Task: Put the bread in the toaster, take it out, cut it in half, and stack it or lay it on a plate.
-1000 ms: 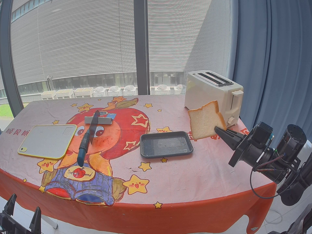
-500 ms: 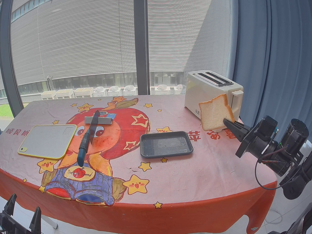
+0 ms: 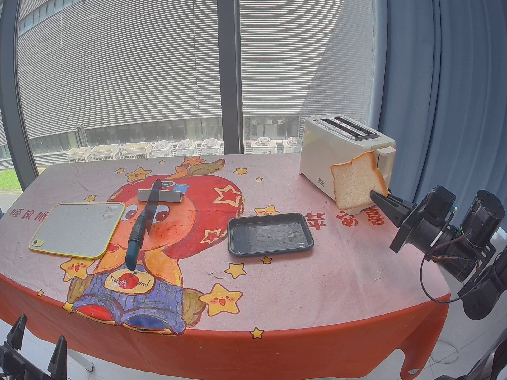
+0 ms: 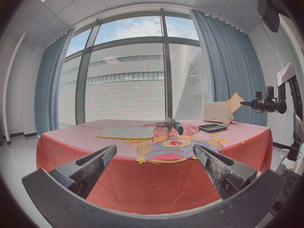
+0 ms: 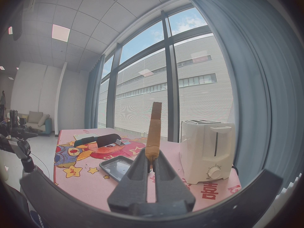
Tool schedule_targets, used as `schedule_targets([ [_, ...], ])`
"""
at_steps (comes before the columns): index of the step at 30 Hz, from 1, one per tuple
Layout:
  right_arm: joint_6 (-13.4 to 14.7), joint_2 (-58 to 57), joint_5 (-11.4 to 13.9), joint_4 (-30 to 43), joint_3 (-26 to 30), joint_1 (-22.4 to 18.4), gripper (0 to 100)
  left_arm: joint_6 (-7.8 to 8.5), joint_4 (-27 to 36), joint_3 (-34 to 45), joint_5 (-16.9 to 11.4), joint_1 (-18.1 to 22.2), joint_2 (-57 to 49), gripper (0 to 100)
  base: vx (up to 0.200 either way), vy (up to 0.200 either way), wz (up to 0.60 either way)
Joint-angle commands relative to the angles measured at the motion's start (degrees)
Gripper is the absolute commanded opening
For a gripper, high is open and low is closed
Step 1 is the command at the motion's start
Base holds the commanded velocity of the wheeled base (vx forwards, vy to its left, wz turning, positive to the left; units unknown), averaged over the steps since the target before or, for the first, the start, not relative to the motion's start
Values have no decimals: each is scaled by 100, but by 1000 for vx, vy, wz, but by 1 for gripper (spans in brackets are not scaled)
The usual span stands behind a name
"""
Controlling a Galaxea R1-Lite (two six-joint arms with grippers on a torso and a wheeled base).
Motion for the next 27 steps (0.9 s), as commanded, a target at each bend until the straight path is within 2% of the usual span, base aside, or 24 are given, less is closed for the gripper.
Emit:
schedule_targets([
  [1, 2, -21, -6, -5, 0, -25, 0, -1, -1, 92, -2, 0, -93, 100, 0, 0, 0],
  [8, -130, 14, 30, -5, -35, -253, 0, -1, -1, 92, -2, 0, -93, 100, 0, 0, 0],
  [12, -157, 23, 241, -5, -44, -359, 0, -1, -1, 92, -2, 0, -93, 100, 0, 0, 0],
  [17, -157, -48, 293, -5, -79, -394, 0, -1, -1, 92, -2, 0, -93, 100, 0, 0, 0],
  [20, -201, -30, 460, 3, -404, -482, 0, -1, -1, 92, -2, 0, -93, 100, 0, 0, 0],
  [24, -420, 5, 733, 100, -773, -605, 0, -1, -1, 92, -2, 0, -93, 100, 0, 0, 0],
  [27, -420, 14, 891, 179, -993, -631, 0, -1, -1, 92, -2, 0, -93, 100, 0, 0, 0],
])
